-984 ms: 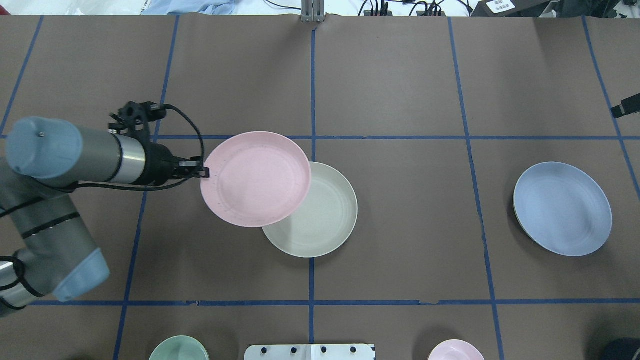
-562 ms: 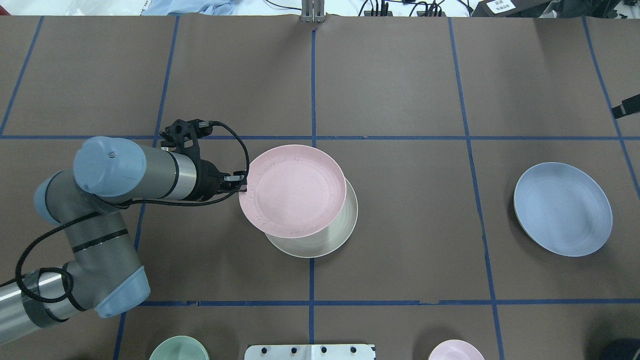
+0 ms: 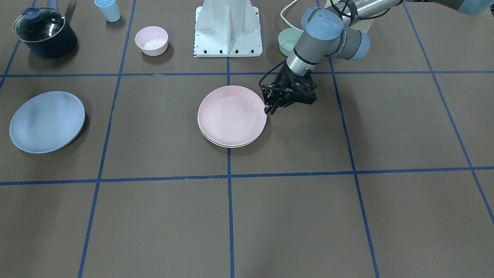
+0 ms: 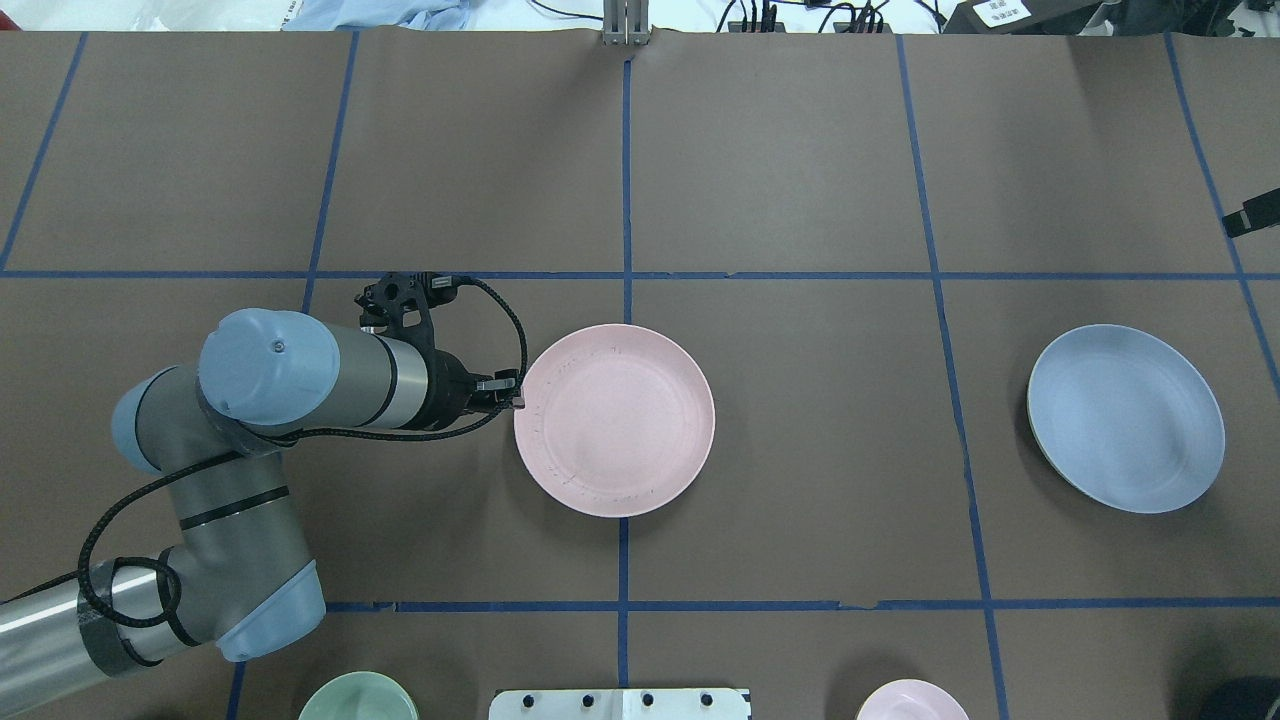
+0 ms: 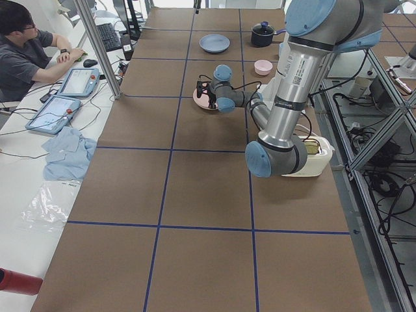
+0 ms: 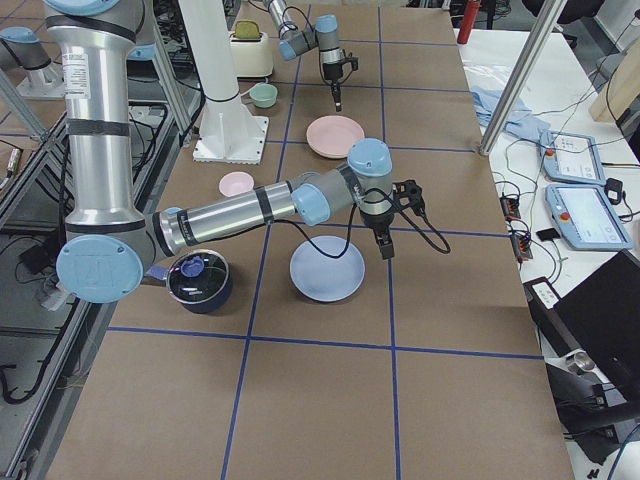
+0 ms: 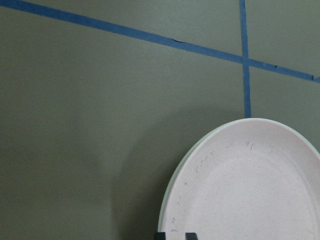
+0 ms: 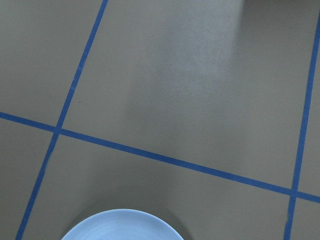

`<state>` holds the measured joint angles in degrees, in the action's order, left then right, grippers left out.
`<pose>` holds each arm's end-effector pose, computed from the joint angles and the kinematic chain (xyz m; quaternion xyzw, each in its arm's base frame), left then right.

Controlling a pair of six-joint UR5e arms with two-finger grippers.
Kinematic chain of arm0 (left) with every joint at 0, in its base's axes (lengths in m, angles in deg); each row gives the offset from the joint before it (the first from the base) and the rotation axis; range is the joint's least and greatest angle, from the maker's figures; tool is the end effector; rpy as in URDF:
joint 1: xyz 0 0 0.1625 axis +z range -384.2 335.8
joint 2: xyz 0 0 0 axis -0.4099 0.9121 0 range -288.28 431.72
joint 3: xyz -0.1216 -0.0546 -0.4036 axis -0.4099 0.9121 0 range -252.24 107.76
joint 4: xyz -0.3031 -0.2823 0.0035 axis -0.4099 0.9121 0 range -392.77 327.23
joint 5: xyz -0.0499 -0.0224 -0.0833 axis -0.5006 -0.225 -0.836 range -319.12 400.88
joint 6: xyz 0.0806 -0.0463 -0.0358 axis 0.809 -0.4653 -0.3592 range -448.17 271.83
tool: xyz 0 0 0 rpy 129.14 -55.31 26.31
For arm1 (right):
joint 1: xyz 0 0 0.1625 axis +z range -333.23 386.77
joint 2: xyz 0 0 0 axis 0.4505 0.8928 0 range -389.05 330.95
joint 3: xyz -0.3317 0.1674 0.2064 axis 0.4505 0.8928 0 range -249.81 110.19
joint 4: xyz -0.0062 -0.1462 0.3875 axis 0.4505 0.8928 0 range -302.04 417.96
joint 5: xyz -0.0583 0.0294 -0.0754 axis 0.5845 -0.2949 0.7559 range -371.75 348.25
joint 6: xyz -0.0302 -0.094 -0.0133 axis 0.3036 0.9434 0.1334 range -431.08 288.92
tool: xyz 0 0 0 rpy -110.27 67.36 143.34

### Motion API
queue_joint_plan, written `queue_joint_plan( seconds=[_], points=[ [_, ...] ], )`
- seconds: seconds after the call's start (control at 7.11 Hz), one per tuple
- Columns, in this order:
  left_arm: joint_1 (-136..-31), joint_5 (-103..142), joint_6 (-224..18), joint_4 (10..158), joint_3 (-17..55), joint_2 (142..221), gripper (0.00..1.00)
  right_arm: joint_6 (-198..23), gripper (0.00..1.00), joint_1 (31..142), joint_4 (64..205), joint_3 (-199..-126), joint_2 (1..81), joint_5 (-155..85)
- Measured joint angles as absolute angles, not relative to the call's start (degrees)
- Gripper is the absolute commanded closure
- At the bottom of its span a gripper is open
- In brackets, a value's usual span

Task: Stack three plates with pink and blue
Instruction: 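Open the left gripper and withdraw it while the right gripper reaches the blue plate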

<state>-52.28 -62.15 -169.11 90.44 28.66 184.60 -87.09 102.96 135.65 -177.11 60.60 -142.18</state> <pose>0.4945 -0.3893 0.2823 0.0849 0.5499 -0.0752 0.8275 -0.0528 -0.5025 0.4844 0.1485 -0.3850 -0.0719 0.9080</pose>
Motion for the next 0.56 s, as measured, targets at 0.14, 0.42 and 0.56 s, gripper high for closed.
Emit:
queue_joint_plan(
  seconds=[0.14, 0.42, 0.56],
  points=[
    [-52.9, -62.3, -168.6, 90.0, 29.1, 184.4, 0.0, -87.4, 0.0, 102.6, 135.7, -177.0, 60.6, -142.2],
    [-56.9, -64.7, -159.8, 84.9, 32.3, 183.5, 0.0, -92.7, 0.0, 99.5, 134.3, -177.2, 61.1, -141.6],
    [-60.2, -67.1, -152.2, 81.0, 35.1, 182.2, 0.0, -98.7, 0.0, 96.4, 129.1, -177.2, 62.9, -139.7]
  ],
)
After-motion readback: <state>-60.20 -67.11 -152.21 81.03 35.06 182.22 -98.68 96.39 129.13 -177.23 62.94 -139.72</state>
